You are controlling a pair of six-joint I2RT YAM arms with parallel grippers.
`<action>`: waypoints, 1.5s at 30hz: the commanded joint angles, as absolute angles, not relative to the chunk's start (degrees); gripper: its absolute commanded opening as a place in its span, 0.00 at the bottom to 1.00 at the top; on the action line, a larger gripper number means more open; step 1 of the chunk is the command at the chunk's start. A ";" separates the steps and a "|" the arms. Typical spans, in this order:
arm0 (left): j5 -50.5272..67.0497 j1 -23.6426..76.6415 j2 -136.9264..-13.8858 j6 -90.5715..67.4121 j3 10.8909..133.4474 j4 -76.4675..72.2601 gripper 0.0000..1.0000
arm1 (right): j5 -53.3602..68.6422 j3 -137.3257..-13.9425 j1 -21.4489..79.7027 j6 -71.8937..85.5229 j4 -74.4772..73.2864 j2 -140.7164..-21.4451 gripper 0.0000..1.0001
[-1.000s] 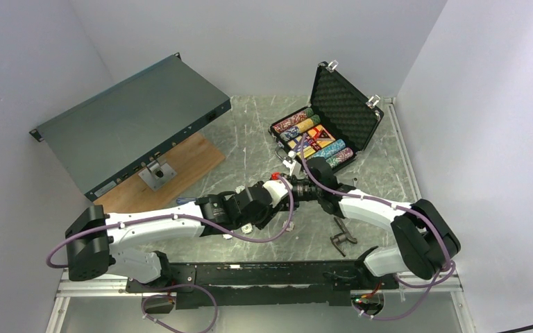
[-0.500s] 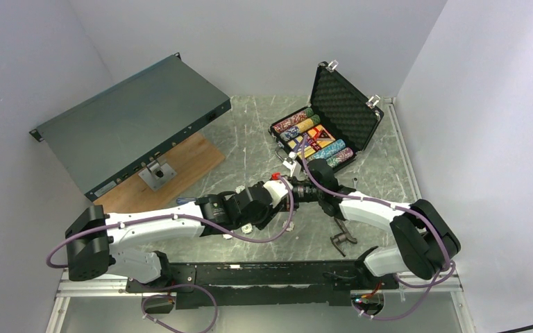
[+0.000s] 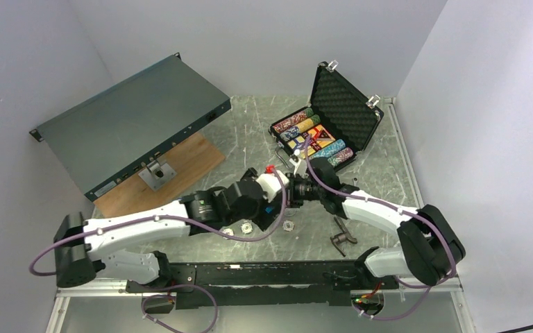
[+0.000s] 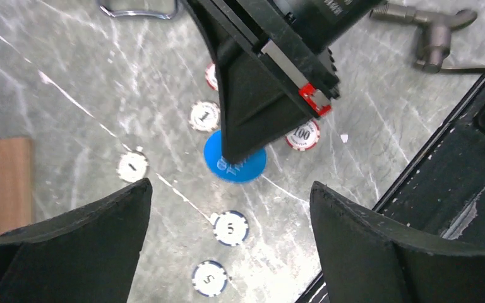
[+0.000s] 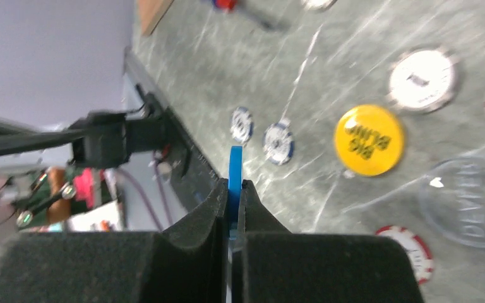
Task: Pack up texas hold em set
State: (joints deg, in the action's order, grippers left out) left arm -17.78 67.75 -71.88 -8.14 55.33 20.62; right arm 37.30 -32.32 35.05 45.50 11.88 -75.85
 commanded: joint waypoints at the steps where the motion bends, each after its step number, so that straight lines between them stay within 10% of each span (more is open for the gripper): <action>1: -17.04 64.92 -64.67 -6.13 61.00 24.19 0.99 | 20.05 -41.40 32.80 37.90 -2.71 -73.53 0.00; 15: -13.04 50.22 -54.18 -3.33 64.12 30.32 0.99 | -11.33 -68.92 24.00 22.73 -14.90 -93.52 0.00; 45: -14.42 49.12 -47.14 -3.11 57.82 26.60 1.00 | 10.73 -86.62 16.65 18.59 -14.57 -115.29 0.04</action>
State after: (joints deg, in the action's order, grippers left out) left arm -14.81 49.47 -46.78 -3.62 57.58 28.51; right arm 7.33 -84.14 17.02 18.57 -17.06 -114.67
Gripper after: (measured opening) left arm 0.994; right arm 0.043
